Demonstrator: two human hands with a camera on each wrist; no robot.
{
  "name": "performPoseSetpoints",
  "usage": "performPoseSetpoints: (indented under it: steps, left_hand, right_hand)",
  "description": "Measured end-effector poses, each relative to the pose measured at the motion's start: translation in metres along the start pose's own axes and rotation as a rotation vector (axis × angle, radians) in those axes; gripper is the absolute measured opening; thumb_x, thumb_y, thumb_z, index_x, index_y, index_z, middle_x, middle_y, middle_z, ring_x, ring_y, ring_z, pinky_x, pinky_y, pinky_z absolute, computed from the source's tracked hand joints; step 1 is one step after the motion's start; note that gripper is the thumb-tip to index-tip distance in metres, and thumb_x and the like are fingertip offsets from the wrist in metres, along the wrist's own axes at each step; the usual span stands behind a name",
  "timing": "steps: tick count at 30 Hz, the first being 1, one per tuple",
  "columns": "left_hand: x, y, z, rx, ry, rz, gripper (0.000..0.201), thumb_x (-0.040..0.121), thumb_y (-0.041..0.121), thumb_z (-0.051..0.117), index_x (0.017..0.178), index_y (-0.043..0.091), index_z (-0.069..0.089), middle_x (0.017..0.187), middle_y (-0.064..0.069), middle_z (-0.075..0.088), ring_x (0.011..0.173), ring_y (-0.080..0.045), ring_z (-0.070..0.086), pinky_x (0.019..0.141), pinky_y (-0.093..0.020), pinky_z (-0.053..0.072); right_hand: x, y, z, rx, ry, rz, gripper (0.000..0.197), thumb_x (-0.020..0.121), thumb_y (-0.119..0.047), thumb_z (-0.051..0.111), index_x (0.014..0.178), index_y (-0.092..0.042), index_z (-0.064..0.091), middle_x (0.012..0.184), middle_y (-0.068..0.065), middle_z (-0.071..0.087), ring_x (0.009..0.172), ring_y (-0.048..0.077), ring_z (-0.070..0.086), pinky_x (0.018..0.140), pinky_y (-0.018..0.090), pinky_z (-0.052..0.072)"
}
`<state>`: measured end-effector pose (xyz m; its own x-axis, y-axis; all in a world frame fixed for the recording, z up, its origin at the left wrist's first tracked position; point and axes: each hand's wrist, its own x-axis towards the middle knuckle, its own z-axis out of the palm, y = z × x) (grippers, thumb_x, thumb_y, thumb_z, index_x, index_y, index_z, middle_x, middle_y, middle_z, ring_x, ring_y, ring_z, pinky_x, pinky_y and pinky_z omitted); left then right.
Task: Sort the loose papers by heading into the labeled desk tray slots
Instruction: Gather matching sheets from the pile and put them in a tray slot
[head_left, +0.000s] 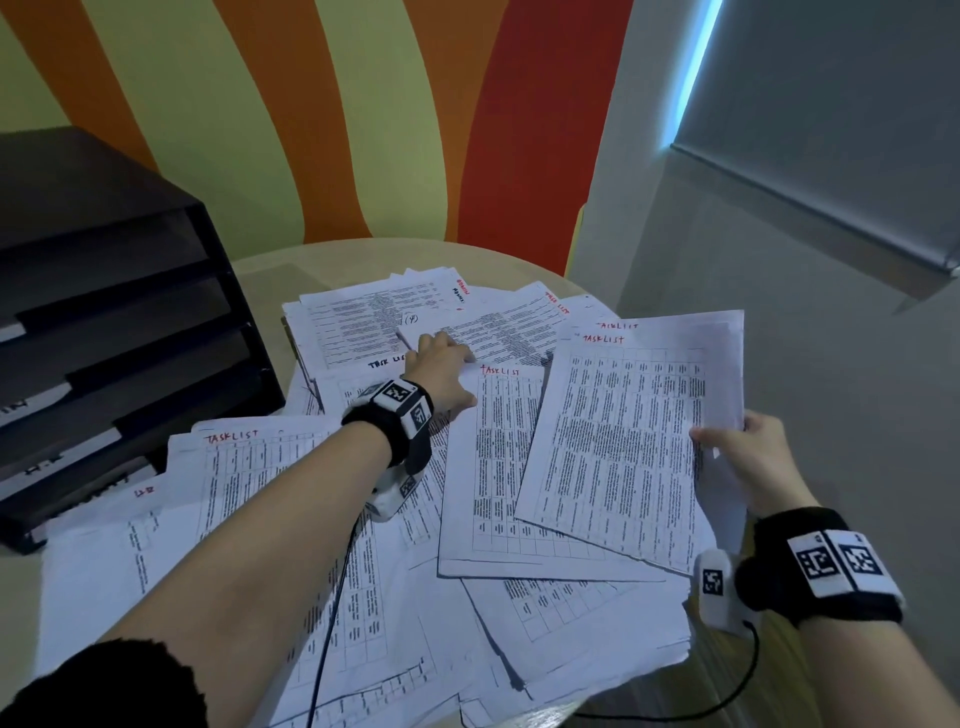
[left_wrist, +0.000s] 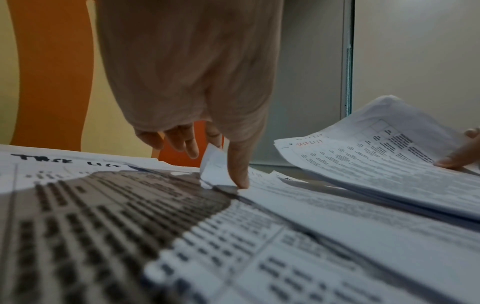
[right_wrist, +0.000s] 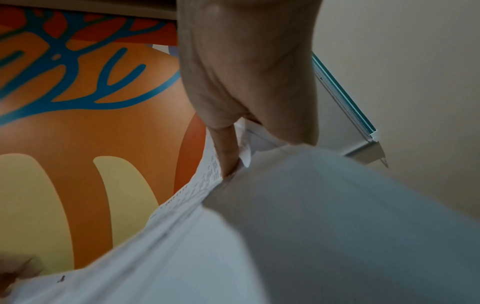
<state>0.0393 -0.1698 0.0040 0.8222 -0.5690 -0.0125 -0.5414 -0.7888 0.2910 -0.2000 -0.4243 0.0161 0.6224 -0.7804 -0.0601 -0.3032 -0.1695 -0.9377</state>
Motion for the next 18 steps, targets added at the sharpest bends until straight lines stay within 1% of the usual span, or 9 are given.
performPoseSetpoints:
  steps: [2,5,9,11,12,13,15,17,18]
  left_hand:
    - [0.003,-0.001,0.002,-0.046,0.031,-0.005,0.050,0.079,0.028,0.075,0.122,0.012,0.056,0.126,-0.010,0.046,0.122,-0.030,0.037,0.098,-0.041,0.038]
    - [0.003,-0.003,0.000,-0.303,0.120,-0.068,0.009,0.087,0.007,0.060,0.096,0.006,0.059,0.100,-0.011,0.055,0.094,-0.028,0.052,0.073,-0.031,0.042]
    - [-0.002,-0.001,-0.013,-0.805,0.389,-0.226,0.010,0.097,0.003,0.046,0.098,0.008,0.055,0.086,-0.009,0.052,0.063,-0.019,0.044,0.056,-0.026,0.034]
    - [-0.005,-0.004,-0.024,-1.010,0.554,-0.286,0.009,0.097,0.005,0.050,0.101,0.012,0.052,0.097,-0.010,0.054,0.069,-0.018,0.049,0.062,-0.027,0.041]
    - [-0.006,-0.008,-0.028,-1.099,0.582,-0.316,0.013,0.095,0.008,0.056,0.105,0.015,0.051,0.108,-0.012,0.056,0.082,-0.020,0.056,0.074,-0.032,0.049]
    - [-0.008,-0.013,-0.030,-1.183,0.544,-0.329,0.023,0.092,0.011,0.063,0.110,0.018,0.050,0.119,-0.013,0.057,0.097,-0.023,0.060,0.087,-0.038,0.051]
    - [-0.016,-0.019,-0.032,-1.292,0.313,-0.336,0.046,0.084,0.013,0.074,0.122,0.017,0.049,0.132,-0.016,0.055,0.110,-0.028,0.061,0.098,-0.047,0.049]
    - [-0.032,-0.015,-0.032,-1.165,0.006,-0.336,0.065,0.082,0.009,0.075,0.139,0.010,0.042,0.134,-0.011,0.053,0.101,-0.024,0.063,0.099,-0.045,0.049]
    - [-0.041,-0.009,-0.031,-1.023,-0.122,-0.324,0.065,0.085,0.006,0.071,0.141,0.005,0.039,0.128,-0.009,0.053,0.096,-0.024,0.061,0.096,-0.044,0.049]
  right_hand:
    - [0.002,0.002,0.002,0.005,-0.004,0.005,0.012,0.081,0.005,0.067,0.077,-0.005,0.062,0.074,0.009,0.060,0.069,0.024,0.055,0.067,0.030,0.043]
    - [-0.001,0.001,0.003,0.007,-0.007,-0.001,0.011,0.082,0.005,0.067,0.078,-0.003,0.061,0.074,0.011,0.058,0.066,0.023,0.053,0.063,0.029,0.043]
    - [-0.005,-0.003,0.002,0.046,-0.005,0.020,0.012,0.083,0.007,0.065,0.093,0.002,0.062,0.076,0.009,0.061,0.066,0.021,0.057,0.060,0.029,0.046]
    - [-0.007,-0.005,0.002,0.046,0.001,0.029,0.012,0.083,0.007,0.065,0.094,0.002,0.061,0.075,0.008,0.061,0.065,0.020,0.057,0.059,0.029,0.045]
    - [-0.008,-0.006,0.001,0.043,0.000,0.029,0.012,0.084,0.007,0.064,0.094,0.003,0.061,0.075,0.008,0.061,0.064,0.020,0.056,0.058,0.028,0.044]
    - [-0.009,-0.007,0.003,0.041,-0.002,0.027,0.012,0.084,0.008,0.064,0.094,0.004,0.061,0.074,0.008,0.060,0.063,0.019,0.055,0.057,0.028,0.043]
    - [-0.010,-0.009,0.006,0.032,-0.014,0.027,0.012,0.084,0.009,0.062,0.097,0.009,0.061,0.073,0.011,0.058,0.060,0.020,0.052,0.054,0.028,0.042]
    - [-0.012,-0.011,0.011,0.031,-0.027,0.021,0.015,0.084,0.010,0.061,0.099,0.014,0.061,0.076,0.013,0.057,0.059,0.021,0.051,0.054,0.028,0.041]
    - [-0.013,-0.013,0.013,0.026,-0.038,0.022,0.015,0.084,0.009,0.061,0.098,0.014,0.060,0.076,0.013,0.057,0.059,0.021,0.051,0.053,0.027,0.042]
